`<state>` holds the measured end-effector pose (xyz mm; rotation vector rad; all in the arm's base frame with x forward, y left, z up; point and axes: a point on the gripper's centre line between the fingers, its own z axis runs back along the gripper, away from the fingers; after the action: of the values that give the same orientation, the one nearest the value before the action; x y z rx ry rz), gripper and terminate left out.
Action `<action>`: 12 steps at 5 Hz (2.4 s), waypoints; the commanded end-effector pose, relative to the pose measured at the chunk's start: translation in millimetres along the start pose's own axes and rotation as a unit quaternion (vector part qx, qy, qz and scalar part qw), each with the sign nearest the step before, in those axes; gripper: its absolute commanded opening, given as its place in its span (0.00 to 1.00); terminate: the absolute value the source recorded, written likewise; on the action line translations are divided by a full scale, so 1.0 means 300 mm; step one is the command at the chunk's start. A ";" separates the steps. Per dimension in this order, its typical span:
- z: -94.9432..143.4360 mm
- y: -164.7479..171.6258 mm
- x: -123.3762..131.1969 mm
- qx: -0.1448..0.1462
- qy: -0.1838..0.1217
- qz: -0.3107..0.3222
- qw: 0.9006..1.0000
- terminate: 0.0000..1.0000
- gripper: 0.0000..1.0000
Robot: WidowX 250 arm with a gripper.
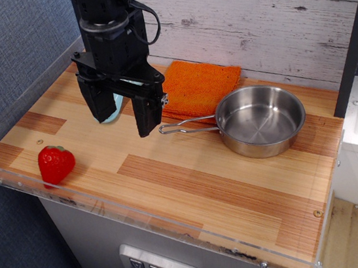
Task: Move the bowl in the centre of the table
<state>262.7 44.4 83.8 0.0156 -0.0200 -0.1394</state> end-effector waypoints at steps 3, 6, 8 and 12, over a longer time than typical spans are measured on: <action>0.078 -0.228 0.114 0.106 -0.011 0.001 0.994 0.00 1.00; 0.082 -0.632 0.301 0.130 -0.146 0.044 0.980 0.00 1.00; -0.016 -0.591 0.300 0.124 -0.152 0.069 0.978 0.00 1.00; -0.143 -0.466 0.330 0.028 -0.159 0.051 0.986 0.00 1.00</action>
<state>333.9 -107.8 22.9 0.0573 -0.2914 -0.0426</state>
